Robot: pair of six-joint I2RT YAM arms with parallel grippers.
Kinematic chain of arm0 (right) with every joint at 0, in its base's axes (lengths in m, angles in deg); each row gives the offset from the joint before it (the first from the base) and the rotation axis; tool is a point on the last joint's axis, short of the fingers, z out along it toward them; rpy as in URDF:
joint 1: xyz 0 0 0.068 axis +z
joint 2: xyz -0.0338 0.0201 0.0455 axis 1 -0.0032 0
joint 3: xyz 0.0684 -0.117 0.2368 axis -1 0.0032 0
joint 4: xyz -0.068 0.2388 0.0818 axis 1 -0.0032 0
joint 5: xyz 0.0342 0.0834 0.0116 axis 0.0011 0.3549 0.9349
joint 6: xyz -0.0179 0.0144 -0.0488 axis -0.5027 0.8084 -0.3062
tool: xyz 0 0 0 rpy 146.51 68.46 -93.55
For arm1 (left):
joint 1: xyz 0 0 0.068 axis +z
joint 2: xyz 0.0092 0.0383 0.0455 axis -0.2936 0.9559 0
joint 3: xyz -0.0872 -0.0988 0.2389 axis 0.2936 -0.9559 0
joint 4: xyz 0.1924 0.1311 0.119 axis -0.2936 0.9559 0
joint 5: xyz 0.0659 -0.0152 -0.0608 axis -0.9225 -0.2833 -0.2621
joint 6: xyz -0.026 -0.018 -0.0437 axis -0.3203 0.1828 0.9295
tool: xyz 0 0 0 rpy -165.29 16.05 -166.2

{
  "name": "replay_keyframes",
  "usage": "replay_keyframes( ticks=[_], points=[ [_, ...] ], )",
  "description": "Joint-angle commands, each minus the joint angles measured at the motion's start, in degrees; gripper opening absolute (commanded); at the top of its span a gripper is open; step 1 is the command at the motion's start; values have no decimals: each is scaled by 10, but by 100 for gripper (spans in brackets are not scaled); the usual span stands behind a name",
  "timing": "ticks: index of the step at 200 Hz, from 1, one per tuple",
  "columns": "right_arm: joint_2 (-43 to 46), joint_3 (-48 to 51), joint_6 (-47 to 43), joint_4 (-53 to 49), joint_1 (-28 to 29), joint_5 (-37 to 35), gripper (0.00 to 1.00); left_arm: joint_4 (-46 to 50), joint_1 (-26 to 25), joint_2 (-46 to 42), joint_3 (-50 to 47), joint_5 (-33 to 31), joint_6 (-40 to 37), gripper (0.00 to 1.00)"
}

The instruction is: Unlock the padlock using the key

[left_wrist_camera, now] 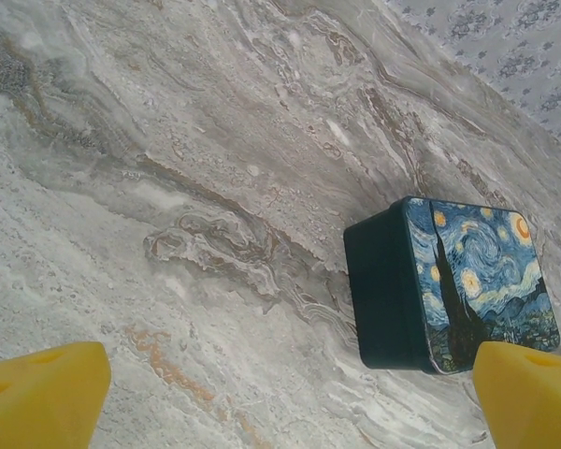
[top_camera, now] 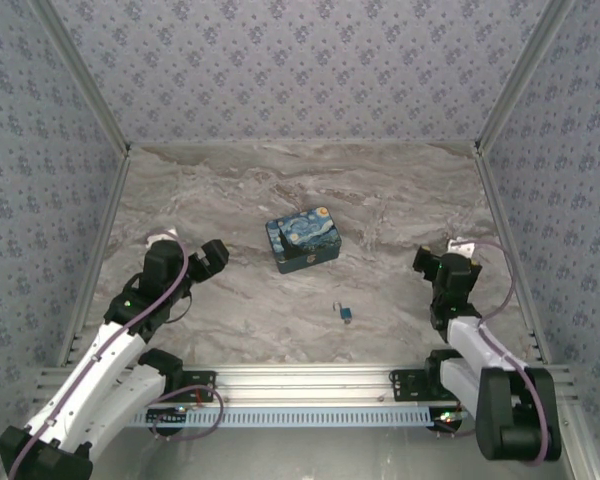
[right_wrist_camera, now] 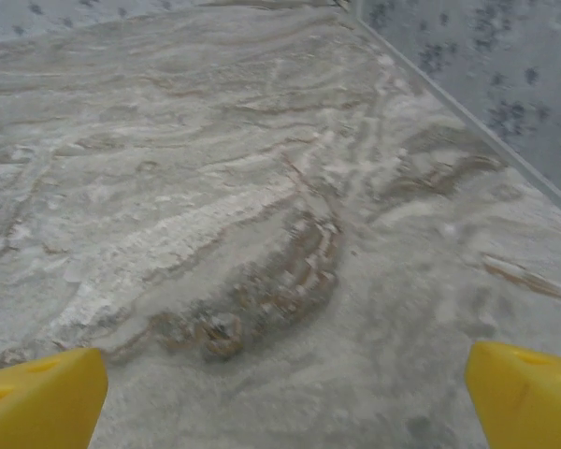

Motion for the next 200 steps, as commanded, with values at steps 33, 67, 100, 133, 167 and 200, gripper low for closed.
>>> replay_keyframes(
  ticks=[33,67,100,133,167,200],
  points=[
    [-148,-36,-111,211,13,104,100,18,12,-7,28,-17,-24,99],
    [-250,-21,-109,327,9,114,100,13,33,6,31,-35,-52,99],
    [-260,-71,-92,247,-12,129,100,44,52,27,52,-124,-93,99],
    [-266,-122,-91,156,-12,128,100,-31,52,14,7,-203,-177,99],
    [-266,-122,-92,156,-12,128,100,-136,53,11,-53,-233,-271,99],
    [-266,-122,-92,156,-12,127,100,-211,86,53,-95,-251,-329,99]
  ],
)
